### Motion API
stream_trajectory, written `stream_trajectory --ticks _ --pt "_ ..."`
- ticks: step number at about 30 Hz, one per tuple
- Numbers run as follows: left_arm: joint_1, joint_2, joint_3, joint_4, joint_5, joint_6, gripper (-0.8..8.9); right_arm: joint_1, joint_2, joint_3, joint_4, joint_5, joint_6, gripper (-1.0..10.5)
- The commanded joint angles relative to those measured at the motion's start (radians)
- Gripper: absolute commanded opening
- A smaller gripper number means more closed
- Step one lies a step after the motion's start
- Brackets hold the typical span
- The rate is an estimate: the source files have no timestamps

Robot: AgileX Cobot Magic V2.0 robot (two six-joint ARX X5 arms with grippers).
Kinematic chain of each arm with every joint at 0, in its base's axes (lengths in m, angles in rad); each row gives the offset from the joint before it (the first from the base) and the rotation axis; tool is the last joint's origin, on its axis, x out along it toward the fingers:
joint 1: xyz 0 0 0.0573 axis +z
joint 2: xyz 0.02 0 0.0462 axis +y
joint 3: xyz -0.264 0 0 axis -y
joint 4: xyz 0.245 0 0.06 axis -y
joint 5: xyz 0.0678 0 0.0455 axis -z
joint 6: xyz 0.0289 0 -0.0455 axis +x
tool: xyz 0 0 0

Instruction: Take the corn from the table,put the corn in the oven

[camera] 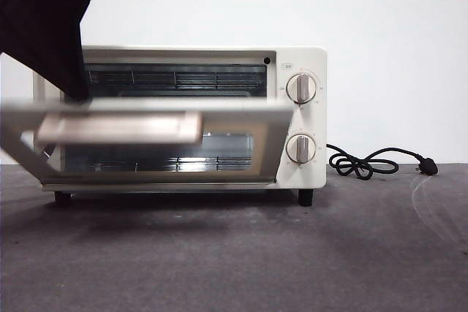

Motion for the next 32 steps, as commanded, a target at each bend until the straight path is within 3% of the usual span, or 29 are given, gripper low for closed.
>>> stream_trajectory --ticks 1,13,27,32 --pt "-0.027 -0.035 -0.005 -0.008 -0.001 0.019 -0.05 0.001 -0.001 0.005 0.006 0.005 -0.001 -0.1" --pt "-0.086 -0.325 -0.005 0.013 -0.008 -0.039 -0.05 0.001 0.044 0.005 0.104 0.004 -0.049 -0.1" --pt "-0.086 -0.716 -0.005 0.024 -0.215 -0.124 -0.05 0.002 0.303 0.005 0.454 0.010 -0.272 -0.1" --pt "-0.086 -0.813 -0.005 0.013 -0.227 -0.147 -0.05 0.014 0.411 0.005 0.557 0.098 -0.381 -0.1"
